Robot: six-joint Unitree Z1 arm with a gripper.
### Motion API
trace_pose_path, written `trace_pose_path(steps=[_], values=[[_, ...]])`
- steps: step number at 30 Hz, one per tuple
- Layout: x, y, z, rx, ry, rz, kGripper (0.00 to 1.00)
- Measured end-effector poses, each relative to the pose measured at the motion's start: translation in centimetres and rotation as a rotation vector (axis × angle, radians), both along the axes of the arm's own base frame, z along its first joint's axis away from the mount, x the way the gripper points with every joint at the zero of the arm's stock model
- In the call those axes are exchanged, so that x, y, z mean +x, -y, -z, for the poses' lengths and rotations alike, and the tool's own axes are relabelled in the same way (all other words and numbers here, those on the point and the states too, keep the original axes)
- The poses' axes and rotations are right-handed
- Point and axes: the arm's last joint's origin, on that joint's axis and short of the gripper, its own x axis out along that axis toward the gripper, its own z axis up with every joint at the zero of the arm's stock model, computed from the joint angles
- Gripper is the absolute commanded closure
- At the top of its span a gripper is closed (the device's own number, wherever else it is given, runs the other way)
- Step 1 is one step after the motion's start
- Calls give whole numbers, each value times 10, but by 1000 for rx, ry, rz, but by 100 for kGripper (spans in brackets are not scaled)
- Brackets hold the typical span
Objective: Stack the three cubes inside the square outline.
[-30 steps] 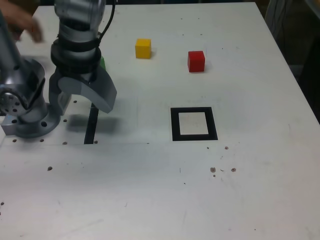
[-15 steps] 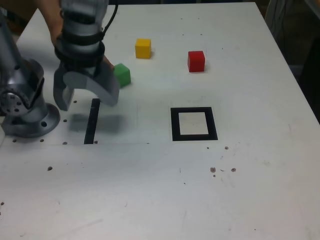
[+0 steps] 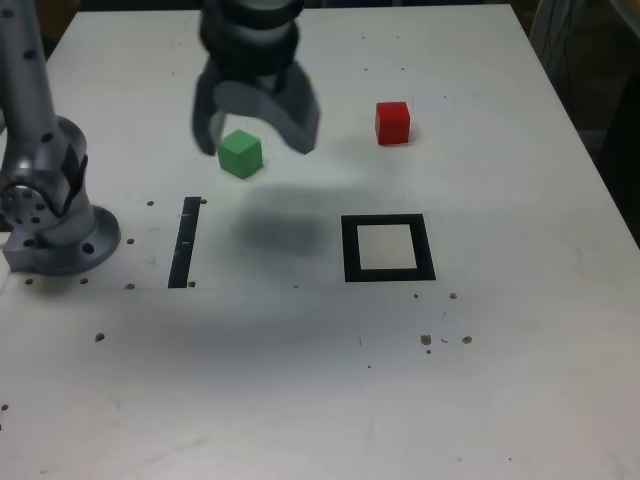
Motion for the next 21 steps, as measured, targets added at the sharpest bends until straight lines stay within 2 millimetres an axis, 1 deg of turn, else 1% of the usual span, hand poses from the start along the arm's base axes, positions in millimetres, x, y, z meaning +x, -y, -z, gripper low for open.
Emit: trace_pose_path(steps=[4,7,11,17,21], values=[[36,-11,1,-4,13,35,1],[56,-20,-7,-3,55,57,1],[84,-42,-8,-7,84,55,1],[106,-86,0,-21,89,21,1],[115,-122,13,-34,76,-13,1]])
